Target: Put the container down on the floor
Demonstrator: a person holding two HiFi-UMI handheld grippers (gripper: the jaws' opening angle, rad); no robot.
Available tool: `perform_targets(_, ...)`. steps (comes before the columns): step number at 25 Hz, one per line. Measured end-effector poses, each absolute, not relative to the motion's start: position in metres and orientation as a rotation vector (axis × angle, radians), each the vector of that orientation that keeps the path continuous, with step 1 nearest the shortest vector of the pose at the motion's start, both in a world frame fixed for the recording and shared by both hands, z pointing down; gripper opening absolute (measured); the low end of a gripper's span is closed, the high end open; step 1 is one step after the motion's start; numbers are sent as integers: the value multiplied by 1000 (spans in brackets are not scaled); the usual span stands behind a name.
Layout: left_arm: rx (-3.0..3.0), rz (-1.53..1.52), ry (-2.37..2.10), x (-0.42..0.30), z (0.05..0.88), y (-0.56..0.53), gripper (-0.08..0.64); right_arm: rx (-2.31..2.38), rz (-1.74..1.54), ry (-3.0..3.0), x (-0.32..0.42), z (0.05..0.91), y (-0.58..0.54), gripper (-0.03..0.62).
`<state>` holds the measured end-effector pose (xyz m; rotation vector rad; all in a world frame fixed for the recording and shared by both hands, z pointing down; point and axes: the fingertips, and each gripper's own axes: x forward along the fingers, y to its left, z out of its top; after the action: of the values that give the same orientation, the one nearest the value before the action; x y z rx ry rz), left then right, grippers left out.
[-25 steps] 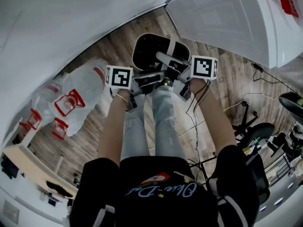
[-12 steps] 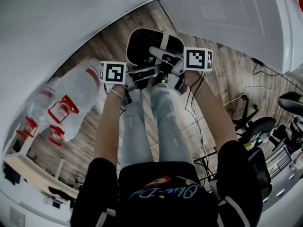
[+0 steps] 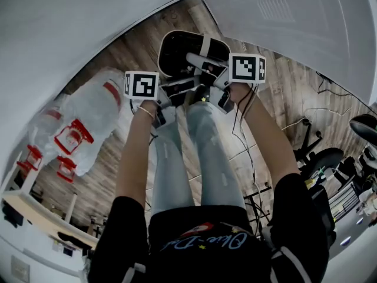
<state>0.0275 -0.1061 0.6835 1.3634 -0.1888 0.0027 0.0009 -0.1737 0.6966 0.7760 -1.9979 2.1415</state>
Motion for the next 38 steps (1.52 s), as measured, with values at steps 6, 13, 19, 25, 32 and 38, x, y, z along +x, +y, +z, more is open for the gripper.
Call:
perform_targets(6,1345,-16,-201,25,701,-109,77,796,2132,-1977,-4,717,-175,44)
perform_targets(13,1382,29,-231,18,727,-111,80,809,2079,-2014,-8,736,-178,44)
perform_targets(19,1396,9,-260,18,746,-116,81,827,2059,-2000,-10,759,-181,44)
perform_targets(25,1376,0,-251,19,758,-116,83,805,2021,-2001,-11,770,-181,43)
perform_targets(32,1368,-17,-249,16,772,-115,86,752,1981,-2034,-18,784,-178,43)
perform_targets(38,1365,-25,-293,13,787,-115,87,744,1964,-2039,-20,796,-179,43)
